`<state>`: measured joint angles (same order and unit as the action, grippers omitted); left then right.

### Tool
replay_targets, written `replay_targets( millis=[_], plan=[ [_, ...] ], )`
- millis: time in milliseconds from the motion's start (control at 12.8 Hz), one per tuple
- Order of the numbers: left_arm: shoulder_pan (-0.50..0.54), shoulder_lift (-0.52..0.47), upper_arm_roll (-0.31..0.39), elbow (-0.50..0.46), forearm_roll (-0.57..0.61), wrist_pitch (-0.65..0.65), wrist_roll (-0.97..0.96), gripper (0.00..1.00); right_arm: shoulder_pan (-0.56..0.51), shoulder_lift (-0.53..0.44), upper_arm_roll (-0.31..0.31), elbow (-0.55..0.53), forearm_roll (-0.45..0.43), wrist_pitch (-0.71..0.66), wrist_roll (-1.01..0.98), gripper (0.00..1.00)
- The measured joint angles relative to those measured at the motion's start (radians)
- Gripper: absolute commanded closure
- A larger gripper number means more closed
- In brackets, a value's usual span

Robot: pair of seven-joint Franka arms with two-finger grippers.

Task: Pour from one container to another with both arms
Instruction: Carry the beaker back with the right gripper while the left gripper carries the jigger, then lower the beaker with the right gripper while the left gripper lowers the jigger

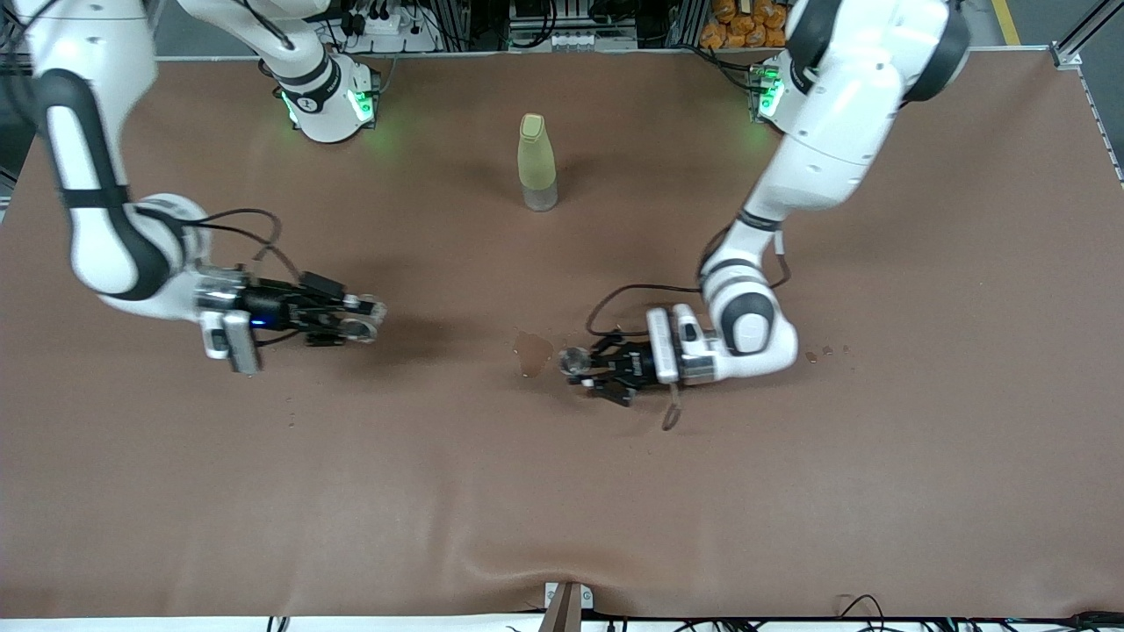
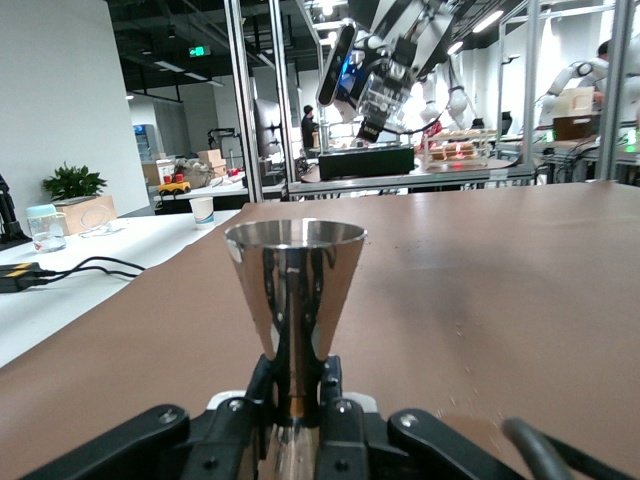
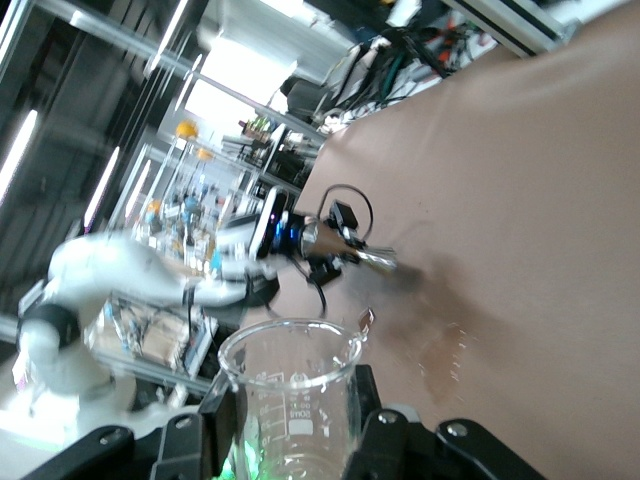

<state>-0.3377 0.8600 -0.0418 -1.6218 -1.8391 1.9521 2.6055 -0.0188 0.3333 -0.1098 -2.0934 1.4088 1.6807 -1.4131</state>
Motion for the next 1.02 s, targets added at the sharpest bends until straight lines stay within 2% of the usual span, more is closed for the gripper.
replay_targets(
  millis=[157, 314, 549, 784, 1019],
  plan=[
    [0.087, -0.055, 0.000, -0.064, 0.099, -0.069, 0.000, 1.00, -0.077, 0.016, 0.000, 0.012, -0.067, -0.040, -0.202, 0.76],
    [0.161, -0.100, -0.001, -0.114, 0.190, -0.124, 0.000, 1.00, -0.126, 0.054, 0.000, 0.033, -0.098, -0.039, -0.431, 0.76],
    [0.278, -0.132, 0.000, -0.168, 0.321, -0.189, 0.001, 1.00, -0.216, 0.184, 0.000, 0.115, -0.139, -0.114, -0.735, 0.76],
    [0.407, -0.138, 0.000, -0.184, 0.432, -0.258, 0.006, 1.00, -0.333, 0.338, -0.001, 0.249, -0.232, -0.206, -0.919, 0.75],
    [0.537, -0.139, 0.000, -0.187, 0.519, -0.331, 0.007, 1.00, -0.416, 0.420, 0.000, 0.355, -0.299, -0.219, -1.000, 0.74]
  ],
)
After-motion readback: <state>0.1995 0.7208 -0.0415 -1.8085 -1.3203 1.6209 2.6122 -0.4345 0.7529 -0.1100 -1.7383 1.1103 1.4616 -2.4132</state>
